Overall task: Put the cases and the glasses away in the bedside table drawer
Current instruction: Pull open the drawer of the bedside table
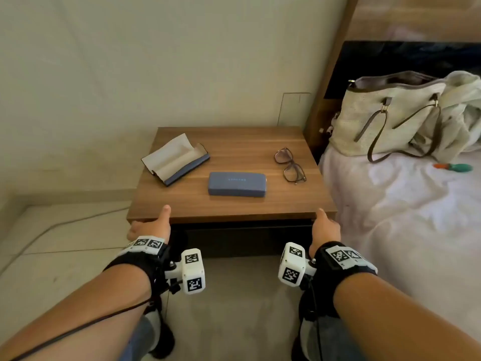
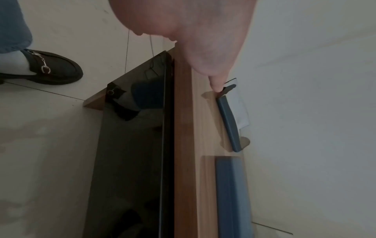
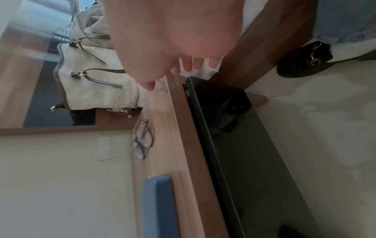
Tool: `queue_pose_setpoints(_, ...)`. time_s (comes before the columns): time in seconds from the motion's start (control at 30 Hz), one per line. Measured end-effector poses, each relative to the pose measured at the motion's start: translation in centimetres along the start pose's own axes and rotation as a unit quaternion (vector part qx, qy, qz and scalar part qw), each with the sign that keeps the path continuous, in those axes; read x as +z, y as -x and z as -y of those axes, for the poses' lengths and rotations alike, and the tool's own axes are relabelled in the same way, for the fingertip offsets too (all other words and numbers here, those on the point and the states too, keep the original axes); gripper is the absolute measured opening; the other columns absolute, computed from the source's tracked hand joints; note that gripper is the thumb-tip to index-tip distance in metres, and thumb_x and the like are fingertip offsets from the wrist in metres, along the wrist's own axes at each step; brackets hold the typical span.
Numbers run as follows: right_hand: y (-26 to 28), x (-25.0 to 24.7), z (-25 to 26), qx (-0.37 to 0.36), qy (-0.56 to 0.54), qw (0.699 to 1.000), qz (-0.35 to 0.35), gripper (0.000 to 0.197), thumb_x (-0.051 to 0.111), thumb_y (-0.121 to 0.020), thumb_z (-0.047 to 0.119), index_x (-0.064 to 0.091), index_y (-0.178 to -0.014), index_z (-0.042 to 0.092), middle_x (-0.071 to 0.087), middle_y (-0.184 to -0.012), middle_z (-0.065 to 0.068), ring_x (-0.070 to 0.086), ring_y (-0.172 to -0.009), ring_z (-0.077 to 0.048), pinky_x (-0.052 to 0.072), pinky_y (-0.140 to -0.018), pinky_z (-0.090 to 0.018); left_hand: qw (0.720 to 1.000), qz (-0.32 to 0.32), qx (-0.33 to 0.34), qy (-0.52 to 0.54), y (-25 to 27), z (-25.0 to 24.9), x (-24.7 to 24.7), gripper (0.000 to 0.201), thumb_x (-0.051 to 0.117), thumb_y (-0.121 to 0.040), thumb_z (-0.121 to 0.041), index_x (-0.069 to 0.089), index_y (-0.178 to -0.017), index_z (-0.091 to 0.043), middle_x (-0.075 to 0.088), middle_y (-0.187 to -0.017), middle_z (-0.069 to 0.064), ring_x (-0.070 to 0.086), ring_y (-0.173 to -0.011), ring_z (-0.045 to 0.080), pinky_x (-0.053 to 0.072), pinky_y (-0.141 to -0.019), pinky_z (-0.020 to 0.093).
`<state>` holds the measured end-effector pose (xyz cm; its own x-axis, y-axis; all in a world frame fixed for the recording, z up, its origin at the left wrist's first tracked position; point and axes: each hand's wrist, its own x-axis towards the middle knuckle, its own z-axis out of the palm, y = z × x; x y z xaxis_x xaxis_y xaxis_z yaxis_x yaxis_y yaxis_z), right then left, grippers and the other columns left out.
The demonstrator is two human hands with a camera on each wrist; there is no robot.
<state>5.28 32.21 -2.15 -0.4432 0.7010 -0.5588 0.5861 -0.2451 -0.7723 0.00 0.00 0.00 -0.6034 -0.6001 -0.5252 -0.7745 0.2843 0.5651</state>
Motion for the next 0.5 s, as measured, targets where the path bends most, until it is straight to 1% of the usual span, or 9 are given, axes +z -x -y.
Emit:
queue_pose_setpoints(0.03, -0.1, 0.2, 0.1, 0.006, -0.013, 1.0, -0.01, 0.066, 0.047, -0.087, 0.049, 0.043, -0.139, 0.01, 0.048, -0.139, -0.013, 0.048, -0.123, -0.037, 0.041, -0.096, -0.04, 1.0, -0.001, 0.003, -0.007, -0.2, 0.0, 0.1, 0.105, 0.05, -0.078, -0.074, 0.018, -0.155, -0.011, 0.027, -0.157, 0.015, 0.03, -0.142, 0.042, 0.027, -0.115, 0.053)
queue_pose_setpoints(0.07, -0.8, 0.5, -0.1, 0.009, -0.024, 1.0, -0.017, 0.067, 0.048, -0.086, 0.051, 0.044, -0.138, 0.008, 0.05, -0.138, -0.014, 0.05, -0.122, -0.038, 0.041, -0.094, -0.04, 1.0, -0.005, -0.001, -0.007, -1.0, 0.1, 0.5, 0.106, 0.049, -0.077, -0.076, 0.018, -0.154, -0.01, 0.029, -0.157, 0.016, 0.032, -0.141, 0.043, 0.029, -0.114, 0.054)
queue_pose_setpoints(0.1, -1.1, 0.8, -0.2, 0.0, -0.033, 0.999, -0.01, 0.066, 0.048, -0.088, 0.05, 0.045, -0.136, 0.004, 0.052, -0.136, -0.017, 0.051, -0.121, -0.039, 0.042, -0.09, -0.038, 1.0, -0.001, -0.007, 0.0, -1.6, 0.2, 0.7, 0.107, 0.048, -0.076, -0.076, 0.018, -0.154, -0.009, 0.031, -0.156, 0.017, 0.033, -0.14, 0.044, 0.03, -0.113, 0.053)
queue_pose_setpoints(0.13, -1.9, 1.2, -0.6, -0.009, -0.042, 0.999, -0.004, 0.064, 0.049, -0.09, 0.048, 0.046, -0.135, 0.002, 0.053, -0.135, -0.02, 0.052, -0.121, -0.039, 0.044, -0.09, -0.038, 1.0, 0.005, -0.013, 0.015, -2.3, 0.4, 1.0, 0.107, 0.049, -0.076, -0.076, 0.019, -0.153, -0.008, 0.033, -0.154, 0.017, 0.035, -0.138, 0.044, 0.03, -0.112, 0.053)
queue_pose_setpoints(0.17, -2.1, 1.5, -0.7, -0.013, -0.039, 0.999, -0.003, 0.063, 0.048, -0.091, 0.047, 0.046, -0.135, 0.001, 0.053, -0.136, -0.021, 0.052, -0.122, -0.039, 0.045, -0.093, -0.04, 0.999, 0.007, -0.015, 0.03, -2.7, 0.5, 1.3, 0.106, 0.051, -0.077, -0.074, 0.021, -0.153, -0.008, 0.035, -0.153, 0.018, 0.035, -0.138, 0.044, 0.03, -0.113, 0.052)
queue_pose_setpoints(0.27, -2.6, 1.9, -0.7, 0.01, -0.041, 0.999, -0.033, 0.065, 0.048, -0.088, 0.049, 0.041, -0.14, 0.011, 0.048, -0.139, -0.015, 0.049, -0.124, -0.037, 0.041, -0.105, -0.045, 0.998, 0.01, -0.019, 0.055, -3.4, 0.6, 1.9, 0.099, 0.057, -0.08, -0.067, 0.025, -0.151, -0.005, 0.037, -0.151, 0.02, 0.036, -0.138, 0.042, 0.026, -0.114, 0.048)
queue_pose_setpoints(0.37, -2.6, 2.1, -0.6, 0.009, -0.04, 0.998, -0.045, 0.065, 0.047, -0.086, 0.05, 0.041, -0.14, 0.015, 0.048, -0.14, -0.012, 0.048, -0.124, -0.035, 0.039, -0.107, -0.046, 0.997, 0.003, -0.017, 0.076, -3.4, 0.6, 2.1, 0.095, 0.058, -0.082, -0.063, 0.026, -0.148, -0.004, 0.039, -0.149, 0.021, 0.037, -0.137, 0.041, 0.026, -0.113, 0.045)
queue_pose_setpoints(0.5, -2.6, 2.5, -0.6, 0.002, -0.04, 0.997, -0.061, 0.061, 0.048, -0.088, 0.046, 0.042, -0.14, 0.014, 0.048, -0.14, -0.013, 0.048, -0.125, -0.034, 0.039, -0.107, -0.046, 0.997, -0.004, -0.007, 0.081, -3.3, 0.9, 2.3, 0.094, 0.056, -0.082, -0.065, 0.027, -0.148, -0.005, 0.041, -0.147, 0.02, 0.039, -0.135, 0.041, 0.028, -0.111, 0.045)
